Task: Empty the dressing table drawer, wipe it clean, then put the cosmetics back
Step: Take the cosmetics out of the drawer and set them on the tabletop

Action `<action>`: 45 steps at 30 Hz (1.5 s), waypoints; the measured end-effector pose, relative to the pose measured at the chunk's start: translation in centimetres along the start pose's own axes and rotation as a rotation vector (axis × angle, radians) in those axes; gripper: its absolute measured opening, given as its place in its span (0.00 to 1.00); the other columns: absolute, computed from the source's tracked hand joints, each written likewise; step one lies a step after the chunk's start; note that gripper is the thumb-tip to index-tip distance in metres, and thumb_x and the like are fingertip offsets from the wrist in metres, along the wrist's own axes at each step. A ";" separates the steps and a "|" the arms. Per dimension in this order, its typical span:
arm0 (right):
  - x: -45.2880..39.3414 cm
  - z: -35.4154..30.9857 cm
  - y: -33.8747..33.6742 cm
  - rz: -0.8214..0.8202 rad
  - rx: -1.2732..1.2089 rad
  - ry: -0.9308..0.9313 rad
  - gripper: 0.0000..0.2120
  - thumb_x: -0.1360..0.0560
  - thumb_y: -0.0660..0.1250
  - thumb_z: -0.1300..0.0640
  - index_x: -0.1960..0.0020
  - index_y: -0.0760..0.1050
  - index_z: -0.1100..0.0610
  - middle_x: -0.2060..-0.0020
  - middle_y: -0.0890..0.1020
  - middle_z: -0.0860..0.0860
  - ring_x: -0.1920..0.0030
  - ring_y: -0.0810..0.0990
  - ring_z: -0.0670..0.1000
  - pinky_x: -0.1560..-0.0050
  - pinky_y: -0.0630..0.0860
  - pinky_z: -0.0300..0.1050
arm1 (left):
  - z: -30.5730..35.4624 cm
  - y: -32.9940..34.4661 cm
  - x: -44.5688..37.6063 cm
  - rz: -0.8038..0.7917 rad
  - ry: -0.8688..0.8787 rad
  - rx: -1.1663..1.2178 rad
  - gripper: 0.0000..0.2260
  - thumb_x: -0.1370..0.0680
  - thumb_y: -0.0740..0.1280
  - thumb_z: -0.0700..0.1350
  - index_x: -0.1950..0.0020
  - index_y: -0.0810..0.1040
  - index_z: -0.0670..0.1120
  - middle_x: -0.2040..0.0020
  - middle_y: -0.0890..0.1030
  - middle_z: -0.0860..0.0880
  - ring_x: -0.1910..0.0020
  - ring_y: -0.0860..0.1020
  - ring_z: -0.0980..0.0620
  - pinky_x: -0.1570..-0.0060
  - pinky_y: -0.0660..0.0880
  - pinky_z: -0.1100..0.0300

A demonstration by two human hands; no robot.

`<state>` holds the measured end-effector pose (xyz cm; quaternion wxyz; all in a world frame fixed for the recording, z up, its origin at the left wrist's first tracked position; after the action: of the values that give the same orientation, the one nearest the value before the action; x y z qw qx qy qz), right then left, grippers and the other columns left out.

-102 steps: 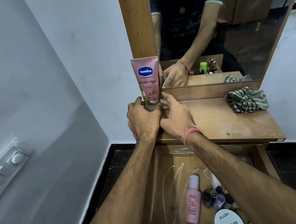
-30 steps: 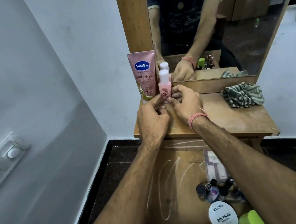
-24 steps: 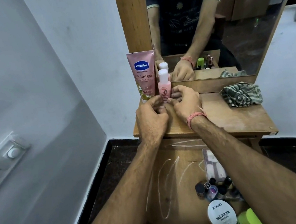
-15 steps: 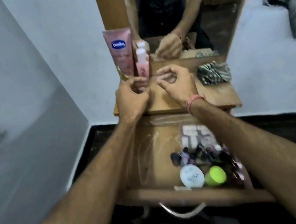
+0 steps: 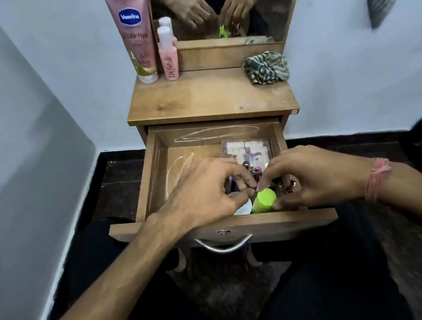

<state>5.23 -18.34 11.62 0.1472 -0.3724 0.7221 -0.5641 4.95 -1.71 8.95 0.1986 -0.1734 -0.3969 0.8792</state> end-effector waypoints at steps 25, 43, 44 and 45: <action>-4.5 -0.1 -11.9 0.479 -0.614 -0.068 0.20 0.30 0.84 0.55 0.39 0.85 0.52 0.51 0.88 0.44 0.56 0.87 0.45 0.52 0.85 0.42 | -2.1 -4.6 -1.5 0.530 -0.151 0.281 0.18 0.20 0.79 0.53 0.30 0.86 0.56 0.43 0.86 0.64 0.41 0.84 0.56 0.38 0.81 0.48; -22.3 8.9 -8.9 0.894 -0.628 0.343 0.17 0.27 0.82 0.58 0.39 0.86 0.54 0.51 0.88 0.47 0.49 0.86 0.45 0.44 0.77 0.33 | -9.6 -8.1 -12.6 0.422 -0.478 -0.185 0.32 0.17 0.66 0.44 0.12 0.63 0.47 0.17 0.72 0.47 0.21 0.69 0.43 0.19 0.64 0.42; -23.0 9.2 -8.9 0.879 -0.605 0.351 0.17 0.27 0.82 0.58 0.39 0.86 0.53 0.50 0.89 0.47 0.47 0.86 0.46 0.40 0.79 0.38 | -9.7 -8.1 -12.9 0.401 -0.498 -0.195 0.31 0.16 0.65 0.45 0.12 0.63 0.47 0.16 0.71 0.46 0.20 0.68 0.43 0.19 0.63 0.43; -23.7 9.6 -8.9 0.869 -0.580 0.364 0.17 0.27 0.82 0.57 0.40 0.86 0.53 0.49 0.89 0.47 0.46 0.87 0.46 0.37 0.80 0.42 | -9.7 -8.2 -13.0 0.383 -0.511 -0.207 0.31 0.16 0.65 0.46 0.12 0.62 0.48 0.15 0.70 0.46 0.20 0.68 0.42 0.19 0.63 0.43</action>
<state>30.69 -9.17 11.88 0.1304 0.0380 0.9490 -0.2847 22.38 3.04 11.08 -0.0949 -0.0380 -0.4811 0.8707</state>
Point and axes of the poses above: each hand's wrist, its own x-axis away from the middle knuckle, its own y-axis out of the palm, z = x × y, the point moved 7 cm from there along -x, towards the middle knuckle
